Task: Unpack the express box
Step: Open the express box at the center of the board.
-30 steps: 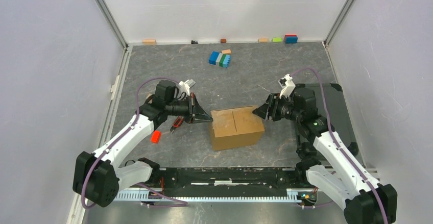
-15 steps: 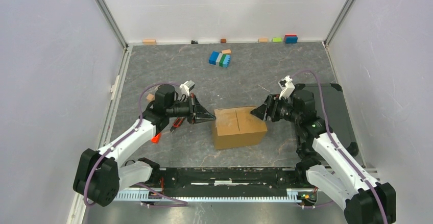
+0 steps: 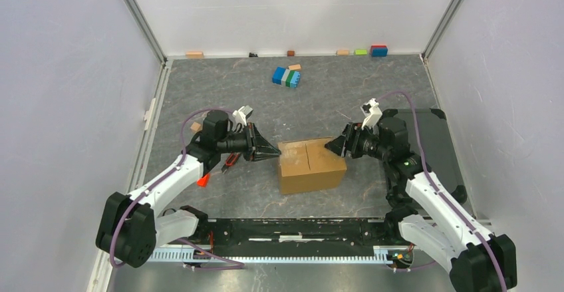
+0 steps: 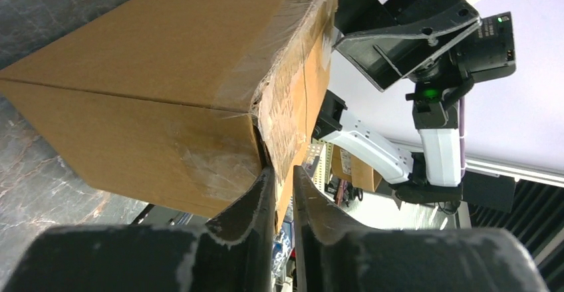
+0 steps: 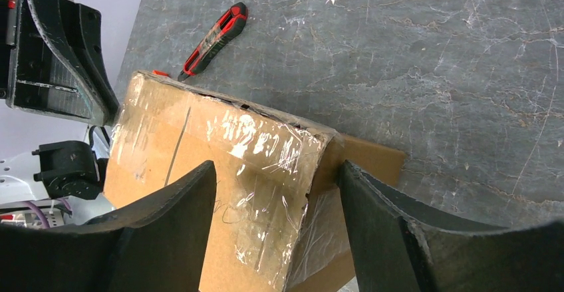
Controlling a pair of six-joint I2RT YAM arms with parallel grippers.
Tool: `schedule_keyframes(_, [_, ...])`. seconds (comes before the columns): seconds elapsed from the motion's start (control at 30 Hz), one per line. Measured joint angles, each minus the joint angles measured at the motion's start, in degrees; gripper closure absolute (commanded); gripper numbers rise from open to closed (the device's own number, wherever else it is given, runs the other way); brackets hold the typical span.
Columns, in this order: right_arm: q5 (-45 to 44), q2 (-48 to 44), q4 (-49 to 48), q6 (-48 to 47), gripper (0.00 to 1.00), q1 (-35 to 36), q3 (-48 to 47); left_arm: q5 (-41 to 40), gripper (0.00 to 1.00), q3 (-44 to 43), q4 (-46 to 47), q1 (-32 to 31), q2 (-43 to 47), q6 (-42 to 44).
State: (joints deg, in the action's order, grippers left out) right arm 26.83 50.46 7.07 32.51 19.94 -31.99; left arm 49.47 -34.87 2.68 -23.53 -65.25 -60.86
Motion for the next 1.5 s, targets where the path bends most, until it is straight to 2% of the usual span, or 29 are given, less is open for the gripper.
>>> schedule_keyframes(0.37, [-1.3, 0.5, -0.8, 0.0, 0.29, 1.1, 0.0, -3.0, 0.66, 0.0, -2.1, -0.1, 0.1, 0.7])
schedule_keyframes(0.5, [-2.3, 0.9, -1.1, 0.0, 0.29, 1.6, 0.0, -4.3, 0.66, -0.3, -2.2, -0.9, 0.3, 0.7])
schedule_keyframes(0.6, [-3.1, 1.0, -1.2, 0.0, 0.30, 1.9, 0.0, -5.9, 0.74, -1.0, -3.5, -1.8, 0.5, 1.4])
schedule_keyframes(0.8, [-4.7, 1.0, -1.4, -0.1, 0.31, 2.1, 0.0, -9.1, 0.96, -2.1, -7.0, -3.3, 0.6, 3.3])
schedule_keyframes(0.93, [-5.1, 1.0, -1.4, -0.3, 0.31, 2.2, 0.0, -9.4, 0.98, -2.1, -6.9, -3.6, 1.0, 3.5])
schedule_keyframes(1.03, [-6.0, 1.3, -1.5, -0.5, 0.31, 2.2, 0.0, -8.3, 0.98, 0.2, -0.4, -3.6, 1.6, 0.1])
schedule_keyframes(1.27, [-7.8, 1.9, -2.8, -0.5, 0.28, 2.8, 0.0, -3.8, 0.98, 7.8, 26.1, -3.6, 0.0, -15.6])
schedule_keyframes(1.5, [-6.5, 2.6, -4.2, 0.5, 0.22, 5.4, 0.0, -2.3, 0.98, 8.0, 40.9, -4.3, -1.0, -23.2])
